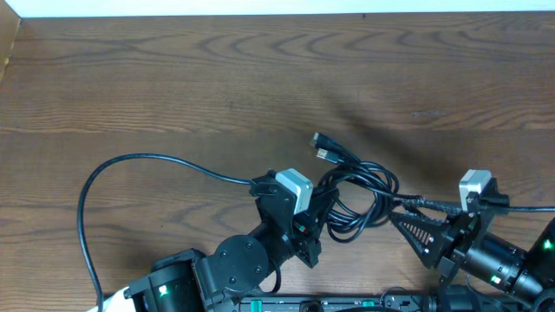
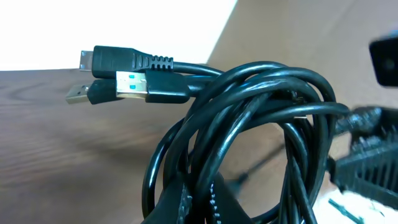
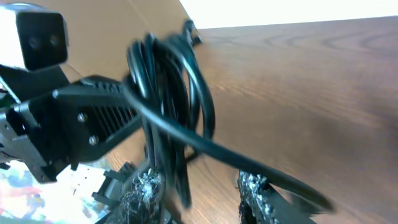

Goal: Untangle cables

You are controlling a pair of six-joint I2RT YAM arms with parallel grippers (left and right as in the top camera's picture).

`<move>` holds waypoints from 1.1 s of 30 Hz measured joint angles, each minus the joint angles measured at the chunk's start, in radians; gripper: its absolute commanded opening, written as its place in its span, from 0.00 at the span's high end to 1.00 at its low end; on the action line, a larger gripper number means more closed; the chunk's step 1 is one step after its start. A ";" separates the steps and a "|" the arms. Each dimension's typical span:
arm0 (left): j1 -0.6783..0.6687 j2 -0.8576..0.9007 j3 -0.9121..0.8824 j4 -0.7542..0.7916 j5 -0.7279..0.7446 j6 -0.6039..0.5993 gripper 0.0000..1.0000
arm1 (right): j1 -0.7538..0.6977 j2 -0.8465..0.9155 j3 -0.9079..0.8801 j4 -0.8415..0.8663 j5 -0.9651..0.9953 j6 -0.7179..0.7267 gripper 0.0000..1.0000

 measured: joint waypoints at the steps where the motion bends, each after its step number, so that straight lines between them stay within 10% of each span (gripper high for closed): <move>1: 0.000 0.002 0.000 0.001 0.021 0.000 0.93 | 0.000 0.000 0.000 0.011 -0.001 0.000 0.66; 13: 0.005 0.067 0.000 0.073 0.285 0.113 0.92 | 0.000 0.000 0.000 0.030 0.020 -0.003 0.62; 17: 0.006 0.067 0.000 0.072 0.317 0.162 0.93 | 0.000 -0.001 0.000 -0.013 0.030 -0.025 0.76; 21: 0.006 0.058 0.000 0.064 0.307 0.199 0.93 | 0.000 -0.001 0.000 -0.071 0.039 -0.069 0.99; 33: -0.029 0.019 0.000 0.018 0.138 0.229 0.93 | 0.003 0.004 0.000 -0.116 -0.008 -0.103 0.99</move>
